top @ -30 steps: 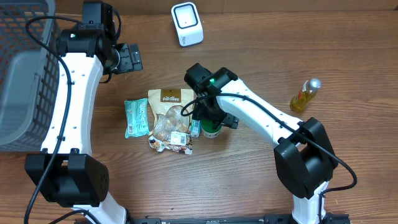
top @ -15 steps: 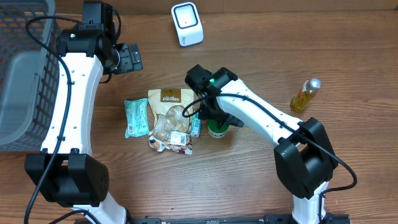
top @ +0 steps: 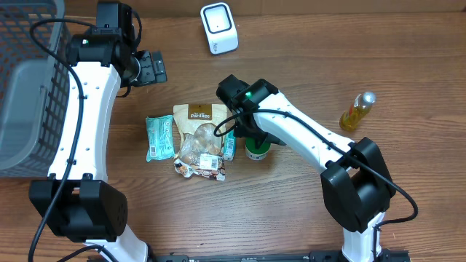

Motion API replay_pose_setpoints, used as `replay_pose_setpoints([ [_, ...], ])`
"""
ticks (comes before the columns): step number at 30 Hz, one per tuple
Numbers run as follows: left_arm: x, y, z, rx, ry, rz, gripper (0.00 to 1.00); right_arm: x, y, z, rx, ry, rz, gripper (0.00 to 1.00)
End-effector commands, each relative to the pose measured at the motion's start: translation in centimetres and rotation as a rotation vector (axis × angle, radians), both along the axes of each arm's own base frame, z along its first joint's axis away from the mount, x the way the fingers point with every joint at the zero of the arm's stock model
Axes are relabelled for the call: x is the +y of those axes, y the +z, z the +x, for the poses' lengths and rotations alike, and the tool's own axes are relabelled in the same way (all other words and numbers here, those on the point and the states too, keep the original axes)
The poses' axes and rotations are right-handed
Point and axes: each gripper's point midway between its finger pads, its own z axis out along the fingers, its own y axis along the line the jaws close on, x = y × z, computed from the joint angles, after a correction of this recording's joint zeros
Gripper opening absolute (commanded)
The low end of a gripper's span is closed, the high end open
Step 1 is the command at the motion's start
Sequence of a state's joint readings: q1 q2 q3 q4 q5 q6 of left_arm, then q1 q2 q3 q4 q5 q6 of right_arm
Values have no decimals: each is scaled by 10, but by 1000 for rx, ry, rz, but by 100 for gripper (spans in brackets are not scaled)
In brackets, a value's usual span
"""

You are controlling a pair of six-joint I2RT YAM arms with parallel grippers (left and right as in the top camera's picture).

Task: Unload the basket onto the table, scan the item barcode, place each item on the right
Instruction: 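Lower the right gripper around the green-lidded jar and close it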

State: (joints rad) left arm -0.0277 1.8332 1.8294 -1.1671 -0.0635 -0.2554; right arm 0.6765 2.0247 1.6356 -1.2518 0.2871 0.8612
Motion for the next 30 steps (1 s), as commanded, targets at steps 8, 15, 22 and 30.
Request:
replay_pose_setpoints([
  [8,-3,7,1,-20,-4,-4,100,20,-7,-12,48,-123,128,93],
  [15,-3,7,1,-20,-4,-4,99,17,-21,-16,56,-139,122,92],
  [22,-3,7,1,-20,-4,-4,100,15,-25,-17,58,-140,119,81],
  [30,-3,7,1,-20,-4,-4,99,18,-25,-14,46,-134,130,79],
])
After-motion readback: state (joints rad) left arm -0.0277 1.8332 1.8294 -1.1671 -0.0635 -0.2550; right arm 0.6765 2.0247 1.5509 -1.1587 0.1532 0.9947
